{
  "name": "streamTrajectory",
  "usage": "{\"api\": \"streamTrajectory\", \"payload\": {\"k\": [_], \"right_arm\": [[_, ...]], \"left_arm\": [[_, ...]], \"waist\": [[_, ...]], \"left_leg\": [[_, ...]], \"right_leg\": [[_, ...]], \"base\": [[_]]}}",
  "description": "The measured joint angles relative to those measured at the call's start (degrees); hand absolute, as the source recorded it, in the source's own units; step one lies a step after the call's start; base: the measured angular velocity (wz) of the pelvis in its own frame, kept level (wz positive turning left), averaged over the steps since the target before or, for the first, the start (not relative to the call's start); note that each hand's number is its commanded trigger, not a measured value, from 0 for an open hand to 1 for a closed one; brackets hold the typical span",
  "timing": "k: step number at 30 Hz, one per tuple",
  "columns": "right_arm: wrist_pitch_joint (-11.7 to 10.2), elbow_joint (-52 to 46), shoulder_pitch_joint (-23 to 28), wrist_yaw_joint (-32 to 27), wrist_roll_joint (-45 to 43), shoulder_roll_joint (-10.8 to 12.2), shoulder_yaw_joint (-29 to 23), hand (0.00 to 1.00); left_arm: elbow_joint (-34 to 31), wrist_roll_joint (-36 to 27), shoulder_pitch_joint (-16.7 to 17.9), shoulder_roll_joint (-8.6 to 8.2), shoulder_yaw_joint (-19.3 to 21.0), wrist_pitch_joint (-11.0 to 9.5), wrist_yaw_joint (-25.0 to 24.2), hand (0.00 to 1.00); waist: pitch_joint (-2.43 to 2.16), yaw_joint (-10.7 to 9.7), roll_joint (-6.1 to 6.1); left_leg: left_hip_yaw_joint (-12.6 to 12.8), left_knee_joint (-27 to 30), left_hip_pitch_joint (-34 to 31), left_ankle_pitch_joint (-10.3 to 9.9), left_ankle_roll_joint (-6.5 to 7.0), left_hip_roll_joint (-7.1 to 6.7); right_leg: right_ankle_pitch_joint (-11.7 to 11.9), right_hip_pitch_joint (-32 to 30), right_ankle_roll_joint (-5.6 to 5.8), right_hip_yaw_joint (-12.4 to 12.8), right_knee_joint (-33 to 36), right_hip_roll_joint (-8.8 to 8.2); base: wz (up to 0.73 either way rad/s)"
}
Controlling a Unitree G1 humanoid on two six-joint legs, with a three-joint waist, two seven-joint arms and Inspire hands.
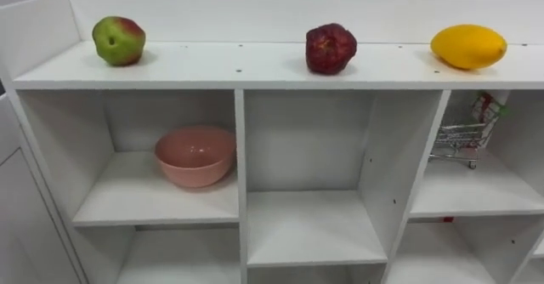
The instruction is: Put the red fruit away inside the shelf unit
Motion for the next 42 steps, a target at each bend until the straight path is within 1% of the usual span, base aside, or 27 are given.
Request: {"api": "streamTrajectory", "payload": {"k": [2, 4, 7, 8, 12, 14, 16, 18, 21, 22, 25, 27, 29, 31, 33, 35, 36, 37, 38, 39, 40, 42], "right_arm": [[0.0, -1.5, -2.7, 1.2, -1.4, -1.1, 2.4, 0.00], [0.0, -1.8, -4.9, 2.2, -2.8, -1.7, 3.3, 0.00], [0.0, -2.2, -8.5, 3.5, -4.0, -2.7, 4.8, 0.00], [0.0, -2.4, -8.9, 3.9, -5.3, -3.2, 5.0, 0.00], [0.0, -6.2, -9.1, 5.6, -5.5, -3.7, 7.1, 0.00], [0.1, -6.5, -11.3, 6.7, -5.5, -3.8, 9.0, 0.00], [0.1, -6.5, -13.8, 7.5, -5.5, -3.8, 9.8, 0.00], [0.1, -6.5, -16.0, 8.1, -5.5, -4.1, 9.9, 0.00], [0.0, -6.5, -19.1, 8.0, -5.5, -5.3, 10.8, 0.00], [0.0, -6.3, -20.2, 8.2, -5.5, -6.2, 11.5, 0.00], [-0.1, -6.3, -21.3, 9.6, -5.5, -7.5, 12.1, 0.00], [-0.1, -6.3, -21.3, 10.5, -5.5, -8.0, 12.8, 0.00], [-0.1, -6.3, -21.3, 12.1, -5.5, -8.3, 13.9, 0.00], [0.0, -6.3, -21.3, 13.9, -5.5, -8.5, 14.2, 0.00], [0.0, -6.0, -21.4, 15.7, -5.2, -8.5, 14.4, 0.00], [0.7, -4.1, -23.2, 17.5, -4.6, -8.5, 16.2, 0.00], [0.7, -3.4, -23.7, 17.9, -4.5, -8.6, 16.5, 0.00], [0.7, -1.1, -25.1, 18.8, -3.3, -9.1, 17.4, 0.00], [0.9, 1.9, -26.5, 19.8, -1.8, -10.2, 18.4, 0.00], [1.3, 3.1, -27.0, 20.4, -1.4, -10.6, 18.5, 0.00], [2.0, 4.4, -27.5, 21.1, -0.9, -11.0, 18.5, 0.00], [2.4, 5.0, -27.5, 21.8, -0.7, -11.0, 18.5, 0.00]], "left_arm": [[0.1, 0.5, -0.6, 0.15, -0.2, 0.1, -0.9, 0.00], [0.0, 1.2, -0.9, 0.22, -0.3, 0.1, -1.8, 0.00], [0.0, 1.8, -1.1, 0.33, -1.7, 0.1, -2.6, 0.00], [0.2, 2.1, -1.2, 0.48, -2.1, 0.1, -2.9, 0.00], [0.2, 2.1, -1.2, 0.79, -2.6, 0.2, -3.1, 0.00], [0.2, 2.1, -1.1, 1.05, -3.3, 0.3, -3.2, 0.00], [0.2, 2.1, -1.3, 1.05, -3.3, 0.3, -3.3, 0.00], [0.3, 2.1, -1.0, 1.06, -3.3, 0.0, -3.3, 0.00], [0.1, 2.2, -1.4, 1.09, -3.3, 0.0, -3.2, 0.00], [0.1, 2.3, -1.4, 1.09, -3.3, 0.0, -3.2, 0.00], [0.1, 2.3, -1.7, 1.23, -3.3, 0.0, -3.1, 0.00], [0.1, 2.2, -1.7, 1.22, -3.3, 0.0, -3.2, 0.00], [-0.3, 2.2, -1.8, 1.23, -3.3, 0.0, -3.2, 0.00], [-1.2, 2.3, -1.8, 1.25, -3.3, 0.0, -3.2, 0.00], [-2.1, 2.2, -1.7, 1.26, -3.3, 0.0, -3.4, 0.00], [-2.9, 2.2, -1.7, 1.48, -3.4, 0.0, -3.4, 0.00], [-3.1, 2.2, -1.7, 1.66, -3.5, 0.0, -3.4, 0.00], [-3.6, 2.2, -1.8, 2.07, -4.0, 0.1, -3.4, 0.00], [-4.7, 2.2, -1.8, 2.25, -4.3, 0.1, -3.4, 0.00], [-5.2, 2.2, -1.7, 2.25, -4.3, 0.1, -3.4, 0.00], [-5.9, 2.2, -1.7, 2.25, -4.3, 0.1, -3.5, 0.00], [-6.4, 2.2, -1.7, 2.26, -4.3, 0.1, -3.9, 0.00]], "waist": [[0.00, 0.2, -0.41], [-0.06, 0.4, -0.96], [-0.21, 0.8, -1.27], [-0.25, 1.4, -1.33], [-0.28, 1.7, -1.18], [-0.22, 1.8, -0.95], [-0.19, 1.9, -0.93], [-0.17, 2.3, -0.94], [-0.13, 3.1, -1.13], [-0.07, 3.2, -1.28], [0.24, 3.4, -2.03], [0.29, 4.0, -2.28], [0.23, 4.6, -2.43], [0.12, 4.9, -2.61], [0.11, 5.0, -2.70], [0.11, 5.0, -2.71], [0.12, 4.9, -2.73], [0.17, 4.8, -2.84], [0.19, 4.9, -2.97], [0.19, 5.0, -3.06], [0.15, 5.4, -3.21], [0.11, 5.8, -3.29]], "left_leg": [[-0.5, 0.1, 0.0, 0.0, 0.00, 0.02], [-1.0, 0.1, 0.0, 0.0, 0.00, 0.02], [-1.2, 0.3, -0.2, 0.0, 0.00, 0.03], [-1.2, 0.3, -0.2, 0.0, 0.00, 0.05], [-1.7, 0.6, -0.8, 0.0, 0.02, 0.07], [-1.7, 0.8, -0.9, 0.1, 0.07, 0.09], [-1.7, 0.8, -1.0, 0.1, 0.09, 0.10], [-1.7, 0.9, -1.1, 0.1, 0.10, 0.11], [-1.9, 1.0, -1.3, 0.1, 0.11, 0.12], [-2.1, 1.1, -1.4, 0.1, 0.11, 0.11], [-2.6, 1.4, -1.7, 0.1, 0.11, 0.13], [-2.6, 1.5, -1.8, 0.1, 0.11, 0.13], [-2.6, 1.5, -2.1, 0.1, 0.11, 0.10], [-2.6, 1.5, -2.5, 0.2, 0.15, 0.10], [-2.8, 1.6, -2.8, 0.2, 0.15, 0.10], [-2.9, 1.6, -2.8, 0.2, 0.15, 0.08], [-3.0, 1.7, -2.9, 0.2, 0.15, 0.08], [-3.4, 1.8, -3.0, 0.2, 0.15, 0.06], [-3.5, 1.8, -3.0, 0.2, 0.16, 0.05], [-3.5, 1.8, -3.0, 0.2, 0.16, 0.05], [-3.7, 1.8, -3.1, 0.2, 0.16, 0.03], [-4.0, 1.8, -3.2, 0.2, 0.16, 0.01]], "right_leg": [[0.1, 0.3, -0.04, -0.4, -0.1, 0.04], [0.2, 0.3, -0.07, -0.4, -0.1, 0.09], [0.4, 0.3, -0.07, -0.5, -0.2, 0.10], [0.5, 0.3, -0.09, -0.5, -0.2, 0.10], [0.6, 0.1, -0.13, -1.2, -0.1, 0.03], [0.6, 0.0, -0.21, -1.2, 0.0, 0.05], [0.7, -0.2, -0.24, -1.1, 0.1, 0.08], [0.8, -0.2, -0.22, -1.1, 0.1, 0.08], [0.9, -0.2, -0.19, -1.4, 0.0, 0.05], [0.9, -0.1, -0.19, -1.7, 0.0, 0.03], [0.9, 0.0, -0.21, -2.2, -0.1, 0.04], [0.9, -0.1, -0.22, -2.2, -0.1, 0.03], [1.0, -0.4, -0.20, -2.2, -0.1, -0.01], [1.0, -0.5, -0.21, -2.2, -0.1, -0.01], [1.0, -0.6, -0.21, -2.3, -0.1, -0.02], [1.0, -0.5, -0.20, -2.5, -0.2, -0.04], [1.0, -0.5, -0.20, -2.7, -0.2, -0.05], [1.0, -0.4, -0.20, -3.3, -0.2, -0.11], [1.0, -0.3, -0.20, -3.6, -0.2, -0.14], [1.0, -0.3, -0.20, -3.6, -0.2, -0.14], [1.0, -0.4, -0.20, -3.7, -0.2, -0.14], [1.0, -0.4, -0.20, -4.0, -0.2, -0.16]], "base": [[0.07], [0.03], [0.00], [0.00], [0.06], [0.00], [0.00], [0.00], [0.02], [0.11], [0.09], [0.00], [0.00], [0.00], [0.03], [0.02], [0.09], [0.11], [0.10], [0.06], [0.05], [0.07]]}}
